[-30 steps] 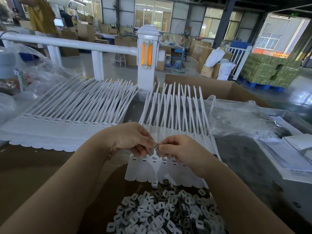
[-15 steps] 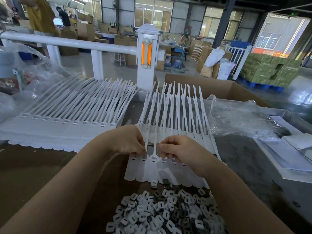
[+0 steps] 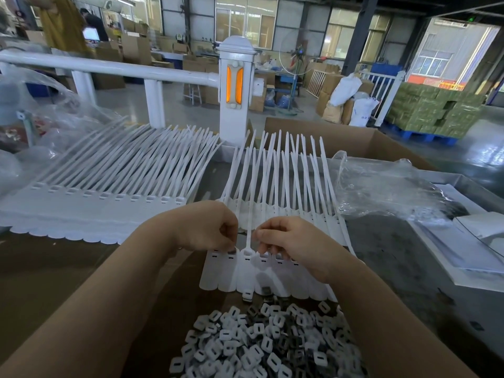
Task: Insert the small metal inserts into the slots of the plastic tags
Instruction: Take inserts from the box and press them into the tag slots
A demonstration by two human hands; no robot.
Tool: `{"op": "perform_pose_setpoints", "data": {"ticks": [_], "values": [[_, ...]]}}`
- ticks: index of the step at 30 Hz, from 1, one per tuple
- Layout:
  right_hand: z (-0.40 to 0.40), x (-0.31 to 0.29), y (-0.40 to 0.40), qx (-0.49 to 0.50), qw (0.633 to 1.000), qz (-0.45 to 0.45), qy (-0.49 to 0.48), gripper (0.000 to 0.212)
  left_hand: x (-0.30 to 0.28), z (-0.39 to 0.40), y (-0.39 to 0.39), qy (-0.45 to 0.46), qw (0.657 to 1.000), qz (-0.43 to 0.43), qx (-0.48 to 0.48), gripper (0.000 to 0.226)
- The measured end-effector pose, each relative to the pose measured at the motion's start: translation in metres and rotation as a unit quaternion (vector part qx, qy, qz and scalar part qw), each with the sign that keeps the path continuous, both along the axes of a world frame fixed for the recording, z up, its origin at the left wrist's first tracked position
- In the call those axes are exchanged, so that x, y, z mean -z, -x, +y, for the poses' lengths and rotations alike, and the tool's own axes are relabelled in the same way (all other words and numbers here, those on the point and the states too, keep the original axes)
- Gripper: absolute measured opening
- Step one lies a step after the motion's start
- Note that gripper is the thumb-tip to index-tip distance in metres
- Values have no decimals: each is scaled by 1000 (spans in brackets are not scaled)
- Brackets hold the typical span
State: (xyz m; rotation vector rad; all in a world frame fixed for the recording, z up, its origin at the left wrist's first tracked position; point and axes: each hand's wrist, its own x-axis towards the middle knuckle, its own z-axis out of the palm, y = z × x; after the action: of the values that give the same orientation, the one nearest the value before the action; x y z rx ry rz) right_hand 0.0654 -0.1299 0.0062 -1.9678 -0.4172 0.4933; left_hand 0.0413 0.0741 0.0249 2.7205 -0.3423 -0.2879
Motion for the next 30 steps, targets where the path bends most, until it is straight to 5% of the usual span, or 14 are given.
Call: {"op": "perform_pose_setpoints", "data": {"ticks": [8, 21, 30], "values": [[-1, -1, 1, -3, 1000, 1, -5, 11, -1, -12, -1, -91, 995, -41, -5, 11], [-1, -2, 1, -6, 1000, 4, -3, 11, -3, -9, -2, -71, 997, 24, -3, 11], [-1, -1, 0, -8, 1000, -3, -2, 10, -2, -15, -1, -54, 997, -12, -55, 9]]}}
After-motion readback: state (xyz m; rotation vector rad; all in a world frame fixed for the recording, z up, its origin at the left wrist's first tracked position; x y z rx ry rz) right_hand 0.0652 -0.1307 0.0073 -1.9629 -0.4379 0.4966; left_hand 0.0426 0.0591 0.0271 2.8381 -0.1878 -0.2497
